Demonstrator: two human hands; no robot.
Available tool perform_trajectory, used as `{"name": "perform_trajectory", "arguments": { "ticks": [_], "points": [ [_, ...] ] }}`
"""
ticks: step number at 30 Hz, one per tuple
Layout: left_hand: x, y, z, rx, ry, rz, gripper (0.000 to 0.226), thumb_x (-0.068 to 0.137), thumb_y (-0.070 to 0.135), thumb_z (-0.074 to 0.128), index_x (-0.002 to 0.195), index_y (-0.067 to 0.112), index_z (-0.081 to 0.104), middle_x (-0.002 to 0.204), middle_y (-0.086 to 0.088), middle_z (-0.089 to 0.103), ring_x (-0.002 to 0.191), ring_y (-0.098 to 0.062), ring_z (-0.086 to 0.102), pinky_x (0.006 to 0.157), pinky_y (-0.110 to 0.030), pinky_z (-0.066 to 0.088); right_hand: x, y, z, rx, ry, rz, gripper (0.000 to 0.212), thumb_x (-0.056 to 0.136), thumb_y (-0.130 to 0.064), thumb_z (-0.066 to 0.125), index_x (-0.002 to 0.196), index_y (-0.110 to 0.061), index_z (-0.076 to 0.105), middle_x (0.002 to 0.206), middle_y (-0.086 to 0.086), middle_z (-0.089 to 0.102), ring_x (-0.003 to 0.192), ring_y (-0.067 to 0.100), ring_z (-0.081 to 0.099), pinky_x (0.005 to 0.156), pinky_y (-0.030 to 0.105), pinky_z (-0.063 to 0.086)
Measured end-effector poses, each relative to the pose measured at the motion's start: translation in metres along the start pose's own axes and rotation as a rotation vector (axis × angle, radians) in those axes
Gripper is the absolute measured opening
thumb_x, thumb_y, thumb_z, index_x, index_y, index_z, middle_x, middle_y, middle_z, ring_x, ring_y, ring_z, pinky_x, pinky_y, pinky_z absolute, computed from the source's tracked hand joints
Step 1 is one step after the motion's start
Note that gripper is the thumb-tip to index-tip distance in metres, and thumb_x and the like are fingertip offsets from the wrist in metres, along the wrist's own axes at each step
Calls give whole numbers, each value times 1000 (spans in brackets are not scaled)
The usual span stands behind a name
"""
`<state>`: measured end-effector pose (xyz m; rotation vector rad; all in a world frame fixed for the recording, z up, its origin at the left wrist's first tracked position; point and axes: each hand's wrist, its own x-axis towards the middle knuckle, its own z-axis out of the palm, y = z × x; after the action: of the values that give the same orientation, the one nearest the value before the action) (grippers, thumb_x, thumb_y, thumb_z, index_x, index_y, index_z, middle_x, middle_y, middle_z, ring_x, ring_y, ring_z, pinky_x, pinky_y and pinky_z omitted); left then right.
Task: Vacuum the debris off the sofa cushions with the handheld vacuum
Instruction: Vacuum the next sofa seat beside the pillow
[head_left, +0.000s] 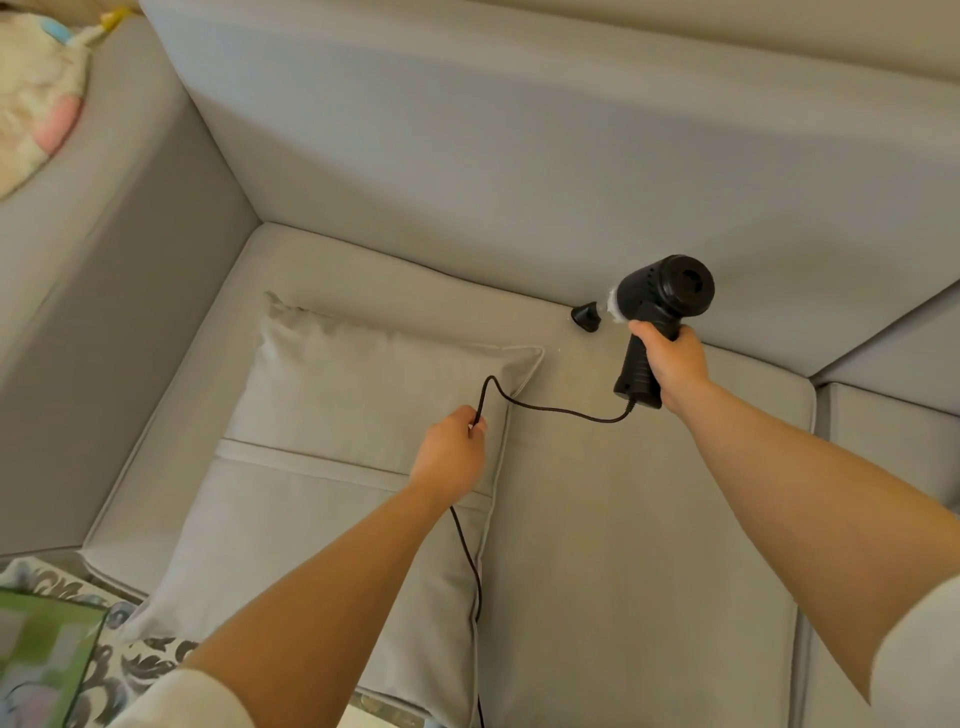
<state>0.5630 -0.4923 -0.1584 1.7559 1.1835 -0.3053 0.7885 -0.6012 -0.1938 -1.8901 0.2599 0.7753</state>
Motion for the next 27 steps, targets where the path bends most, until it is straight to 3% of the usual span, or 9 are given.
{"name": "perform_trajectory", "arguments": {
  "ticks": [5, 14, 20, 27],
  "points": [
    [7, -6, -5, 0, 14, -3, 27, 99, 17, 34, 108, 4, 55, 61, 1, 46, 49, -12, 40, 44, -22, 33, 14, -11, 17, -82, -24, -41, 50, 78, -33, 66, 118, -11, 48, 101, 9, 57, 88, 26, 57, 72, 36, 45],
    [11, -16, -5, -18, -18, -32, 28, 99, 17, 32, 110, 5, 55, 63, 1, 47, 49, -11, 39, 42, -20, 32, 15, -11, 24, -154, -70, -35, 50, 79, -33, 66, 120, -11, 47, 100, 9, 57, 85, 24, 57, 71, 36, 45],
    [8, -12, -4, -26, -42, -16, 22, 99, 16, 33, 98, 8, 53, 63, -1, 46, 52, -12, 38, 47, -22, 32, 2, 3, 14, -269, -124, -50, 34, 80, -33, 64, 105, -15, 51, 90, 5, 58, 84, 24, 57, 74, 37, 46],
    [-2, -11, 9, -28, -56, -3, 19, 97, 10, 32, 91, 10, 50, 59, 0, 40, 50, -13, 33, 47, -23, 29, -4, 8, -7, -396, -206, -83, 40, 80, -33, 63, 112, -10, 52, 97, 9, 59, 83, 24, 57, 71, 34, 45]
  ]
}}
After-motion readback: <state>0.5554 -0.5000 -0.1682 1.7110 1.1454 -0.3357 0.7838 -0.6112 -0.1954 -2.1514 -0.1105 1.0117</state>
